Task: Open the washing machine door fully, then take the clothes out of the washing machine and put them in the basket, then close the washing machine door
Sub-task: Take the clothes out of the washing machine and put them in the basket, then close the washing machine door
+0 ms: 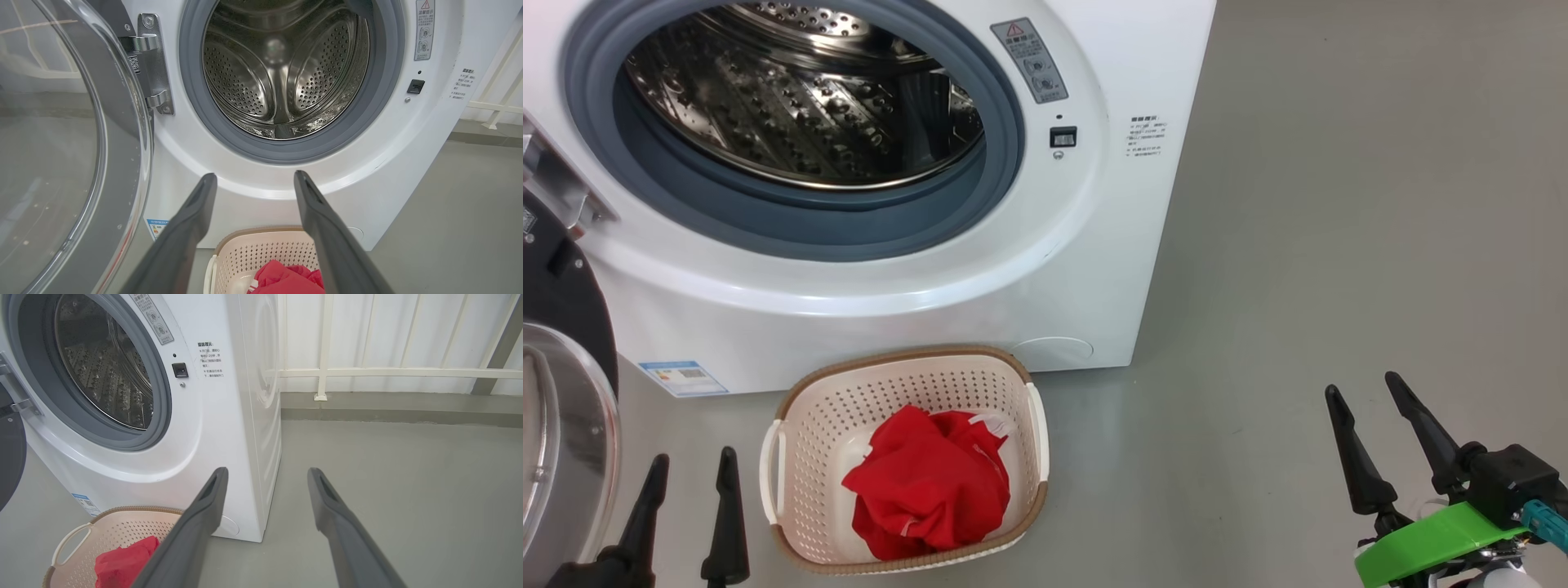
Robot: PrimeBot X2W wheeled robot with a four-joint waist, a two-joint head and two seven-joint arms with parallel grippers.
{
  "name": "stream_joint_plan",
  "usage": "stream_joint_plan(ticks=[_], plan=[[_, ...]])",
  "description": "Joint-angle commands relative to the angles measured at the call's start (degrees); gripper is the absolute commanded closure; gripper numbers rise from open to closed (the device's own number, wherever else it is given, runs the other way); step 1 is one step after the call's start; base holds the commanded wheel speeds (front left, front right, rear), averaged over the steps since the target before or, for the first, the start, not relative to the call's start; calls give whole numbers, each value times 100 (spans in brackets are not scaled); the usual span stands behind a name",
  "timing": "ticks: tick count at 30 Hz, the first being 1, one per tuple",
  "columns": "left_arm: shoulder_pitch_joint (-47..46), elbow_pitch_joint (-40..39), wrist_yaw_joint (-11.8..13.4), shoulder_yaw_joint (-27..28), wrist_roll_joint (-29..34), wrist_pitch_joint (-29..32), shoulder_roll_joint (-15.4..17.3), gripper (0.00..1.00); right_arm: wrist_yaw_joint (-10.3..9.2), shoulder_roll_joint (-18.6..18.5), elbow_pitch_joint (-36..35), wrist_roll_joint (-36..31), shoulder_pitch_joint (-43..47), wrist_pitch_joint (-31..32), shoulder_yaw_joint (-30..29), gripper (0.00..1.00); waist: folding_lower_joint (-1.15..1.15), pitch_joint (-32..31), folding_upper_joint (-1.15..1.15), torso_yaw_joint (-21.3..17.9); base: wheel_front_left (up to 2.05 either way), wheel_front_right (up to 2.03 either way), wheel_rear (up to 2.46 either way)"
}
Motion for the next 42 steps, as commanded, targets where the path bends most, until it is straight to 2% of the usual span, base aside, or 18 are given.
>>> stream_joint_plan(ticks=[1,14,31,42], plan=[[-104,-169,-18,207,76,-52,78,0,9,-76,-159,100,41,-27,98,0,0,3,0,2,0,0,0],[-159,-131,-18,211,130,-52,74,0,9,-77,-151,87,-10,-27,112,0,0,25,0,26,-8,8,0],[-141,-215,-18,192,113,-52,63,0,9,-89,-140,93,-28,-27,111,0,0,18,0,37,-113,113,0],[-153,-155,-18,159,132,-52,58,0,9,-93,-135,98,-14,-27,115,0,0,-5,0,77,-16,16,0]])
